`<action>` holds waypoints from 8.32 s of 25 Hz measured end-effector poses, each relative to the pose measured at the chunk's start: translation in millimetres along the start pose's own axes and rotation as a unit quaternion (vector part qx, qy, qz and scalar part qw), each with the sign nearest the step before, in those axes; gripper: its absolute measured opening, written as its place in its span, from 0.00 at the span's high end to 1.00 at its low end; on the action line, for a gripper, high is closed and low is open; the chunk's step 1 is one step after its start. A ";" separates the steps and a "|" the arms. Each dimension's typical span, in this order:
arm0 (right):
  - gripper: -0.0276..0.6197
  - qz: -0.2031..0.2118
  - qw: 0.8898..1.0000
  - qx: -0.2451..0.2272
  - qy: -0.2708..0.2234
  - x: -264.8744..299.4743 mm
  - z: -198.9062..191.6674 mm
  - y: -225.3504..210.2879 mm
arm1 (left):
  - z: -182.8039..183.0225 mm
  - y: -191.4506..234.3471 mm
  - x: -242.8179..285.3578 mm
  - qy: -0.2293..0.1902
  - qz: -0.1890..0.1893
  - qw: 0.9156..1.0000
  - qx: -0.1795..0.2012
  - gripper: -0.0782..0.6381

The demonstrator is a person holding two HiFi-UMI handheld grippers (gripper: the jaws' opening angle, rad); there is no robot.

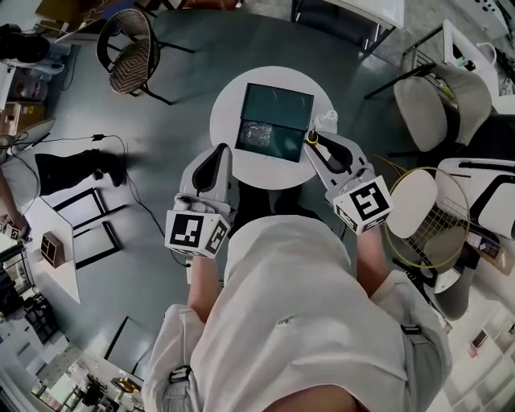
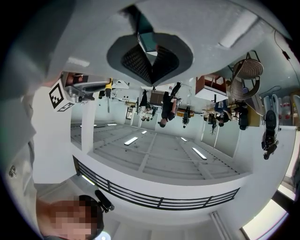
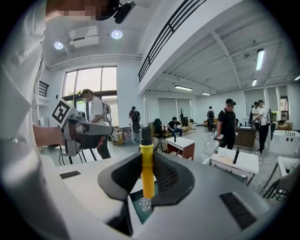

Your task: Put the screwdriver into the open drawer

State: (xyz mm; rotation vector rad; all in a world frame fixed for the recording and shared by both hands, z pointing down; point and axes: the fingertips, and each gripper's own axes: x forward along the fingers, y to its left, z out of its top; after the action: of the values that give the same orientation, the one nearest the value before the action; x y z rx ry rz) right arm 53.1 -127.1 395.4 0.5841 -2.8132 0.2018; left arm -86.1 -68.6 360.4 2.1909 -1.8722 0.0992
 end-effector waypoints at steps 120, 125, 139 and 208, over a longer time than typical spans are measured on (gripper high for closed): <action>0.82 0.020 0.914 -0.038 0.404 184.4 -340.8 -21.0 | -41.0 73.9 4.4 0.069 -0.019 0.997 -0.032 0.88; 0.84 0.023 0.915 -0.047 0.400 188.1 -336.5 -16.8 | -36.3 79.3 -10.7 0.061 0.001 0.998 -0.025 0.88; 0.86 0.017 0.927 -0.064 0.369 160.3 -297.6 -12.8 | -22.0 60.8 -16.9 0.027 -0.004 0.999 -0.020 0.88; 0.95 -0.034 0.995 0.033 -0.089 -41.3 42.7 -17.7 | -10.6 -20.6 16.8 0.000 -0.034 0.999 0.010 0.88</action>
State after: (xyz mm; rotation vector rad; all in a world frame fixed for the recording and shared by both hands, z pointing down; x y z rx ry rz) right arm 87.3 -135.9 344.5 0.7469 -2.9620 0.2410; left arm -61.9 -79.4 371.2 2.2648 -1.8028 0.1058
